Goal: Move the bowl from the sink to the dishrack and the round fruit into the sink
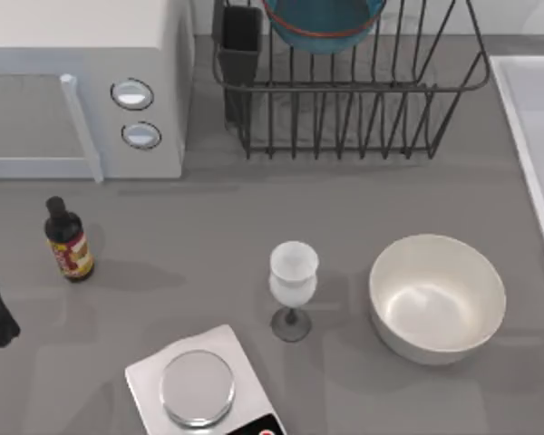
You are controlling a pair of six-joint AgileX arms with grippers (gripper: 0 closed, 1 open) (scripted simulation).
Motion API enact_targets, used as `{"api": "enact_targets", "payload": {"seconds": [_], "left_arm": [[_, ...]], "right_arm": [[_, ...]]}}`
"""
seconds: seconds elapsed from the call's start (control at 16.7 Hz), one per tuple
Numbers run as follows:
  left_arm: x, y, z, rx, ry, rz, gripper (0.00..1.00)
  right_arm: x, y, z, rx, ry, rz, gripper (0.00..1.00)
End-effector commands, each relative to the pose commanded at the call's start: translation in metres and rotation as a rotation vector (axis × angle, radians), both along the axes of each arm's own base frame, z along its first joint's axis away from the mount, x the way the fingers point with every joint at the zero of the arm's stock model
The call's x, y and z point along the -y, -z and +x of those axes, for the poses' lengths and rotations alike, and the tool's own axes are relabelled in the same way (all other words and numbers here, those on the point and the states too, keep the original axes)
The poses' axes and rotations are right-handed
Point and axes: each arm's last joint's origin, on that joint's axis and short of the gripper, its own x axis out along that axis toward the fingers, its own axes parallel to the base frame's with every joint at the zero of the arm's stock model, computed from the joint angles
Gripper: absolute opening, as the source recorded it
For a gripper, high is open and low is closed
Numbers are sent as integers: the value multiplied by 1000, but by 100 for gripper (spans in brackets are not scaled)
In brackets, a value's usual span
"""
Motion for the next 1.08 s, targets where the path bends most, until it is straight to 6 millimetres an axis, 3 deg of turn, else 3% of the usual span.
{"api": "enact_targets", "payload": {"seconds": [0.24,0.54,0.78,1.08], "left_arm": [[0,0,0,0,0,0,100],[0,0,0,0,0,0,100],[0,0,0,0,0,0,100],[0,0,0,0,0,0,100]], "right_arm": [[-33,-21,-51,3,-1,8,100],[-57,-9,-103,9,-3,13,100],[-65,6,-121,0,-6,10,100],[-68,11,-126,0,-8,5,100]]}}
